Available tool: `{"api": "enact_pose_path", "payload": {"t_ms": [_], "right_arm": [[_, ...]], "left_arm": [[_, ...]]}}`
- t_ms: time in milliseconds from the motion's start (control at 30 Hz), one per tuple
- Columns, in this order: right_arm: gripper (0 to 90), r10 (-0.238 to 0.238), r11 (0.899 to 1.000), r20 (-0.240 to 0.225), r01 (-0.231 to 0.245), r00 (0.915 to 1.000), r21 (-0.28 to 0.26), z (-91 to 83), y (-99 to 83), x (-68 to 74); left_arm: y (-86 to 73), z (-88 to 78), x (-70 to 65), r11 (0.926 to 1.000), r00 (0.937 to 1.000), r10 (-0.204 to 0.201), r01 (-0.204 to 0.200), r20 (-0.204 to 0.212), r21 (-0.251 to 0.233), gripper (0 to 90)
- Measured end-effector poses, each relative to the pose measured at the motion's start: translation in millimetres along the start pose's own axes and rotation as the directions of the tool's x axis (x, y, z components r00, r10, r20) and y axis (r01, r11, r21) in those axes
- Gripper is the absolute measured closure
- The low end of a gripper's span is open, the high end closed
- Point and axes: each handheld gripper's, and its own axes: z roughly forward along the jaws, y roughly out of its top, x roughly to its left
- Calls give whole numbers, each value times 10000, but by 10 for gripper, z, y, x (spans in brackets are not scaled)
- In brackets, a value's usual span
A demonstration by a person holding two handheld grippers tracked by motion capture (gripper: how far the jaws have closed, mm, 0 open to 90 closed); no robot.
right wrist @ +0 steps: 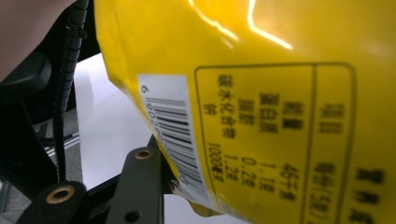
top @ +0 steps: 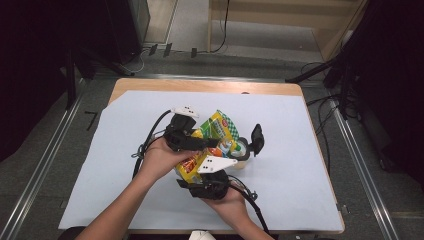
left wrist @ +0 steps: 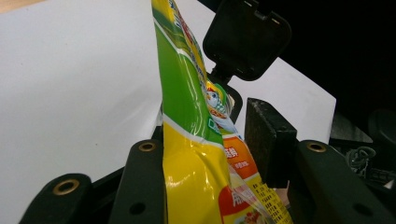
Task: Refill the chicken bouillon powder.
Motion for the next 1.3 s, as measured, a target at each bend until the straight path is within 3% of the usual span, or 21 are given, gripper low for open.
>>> {"api": "enact_pose_path", "payload": {"t_ms": [200,533,700,833,900,1100,1167,1300], "right_arm": [[599,-217,9996,-138,220,9997,192,19,5,23],[555,-821,9961,-85,824,9966,311,58,-5,49],[624,-835,9955,268,822,9961,474,68,5,36],[637,-590,9981,252,584,9979,210,53,42,5],[641,-250,9997,56,250,9997,-38,41,64,-18],[642,364,9988,-358,-375,9987,-308,31,85,-41],[643,500,9980,-368,-514,9981,-377,26,86,-46],[644,486,9976,-408,-505,9980,-467,19,92,-46]], "left_arm": [[27,37,-2,9997,9999,-35,32,133,230,612],[50,60,13,9982,9992,-345,355,-219,474,621],[68,69,0,9979,9985,-387,406,-395,500,623],[137,45,-20,9985,9989,-235,254,-400,483,597],[162,42,-18,9983,9992,-208,226,-350,530,579],[184,27,-20,9957,9972,-386,437,-633,812,560],[176,6,-31,9965,9981,-310,350,-538,755,549],[158,-40,-39,9943,9972,-517,564,-535,902,538]]}}
